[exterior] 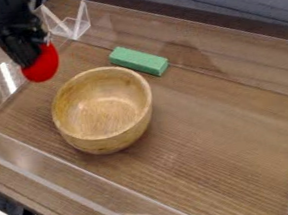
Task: Move the red object to the left
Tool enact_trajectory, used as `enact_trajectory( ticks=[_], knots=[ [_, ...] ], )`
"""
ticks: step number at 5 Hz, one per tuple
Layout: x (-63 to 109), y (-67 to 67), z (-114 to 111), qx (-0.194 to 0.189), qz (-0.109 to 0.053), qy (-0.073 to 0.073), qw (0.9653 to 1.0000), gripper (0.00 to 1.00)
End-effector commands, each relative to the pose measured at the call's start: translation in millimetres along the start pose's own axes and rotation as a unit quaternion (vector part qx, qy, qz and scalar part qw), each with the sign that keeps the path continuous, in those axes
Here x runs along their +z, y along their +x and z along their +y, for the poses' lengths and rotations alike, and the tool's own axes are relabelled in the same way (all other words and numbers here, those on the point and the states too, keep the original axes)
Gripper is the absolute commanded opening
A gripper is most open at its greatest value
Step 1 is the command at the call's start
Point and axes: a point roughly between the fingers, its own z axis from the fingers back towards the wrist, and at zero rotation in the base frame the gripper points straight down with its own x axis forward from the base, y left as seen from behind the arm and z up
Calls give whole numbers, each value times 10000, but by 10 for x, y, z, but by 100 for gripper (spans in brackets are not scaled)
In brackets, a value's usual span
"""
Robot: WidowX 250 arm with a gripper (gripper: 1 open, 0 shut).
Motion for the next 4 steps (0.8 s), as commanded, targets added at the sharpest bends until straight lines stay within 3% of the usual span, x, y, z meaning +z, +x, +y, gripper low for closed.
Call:
enact_trajectory(
  ticks=[1,3,4],
  knots=[
    [-73,21,166,-370,-71,74,9993,0],
    [-403,-144,448,-720,120,-42,9973,0],
    [-499,-143,344,-696,185,-44,9974,0]
  ],
)
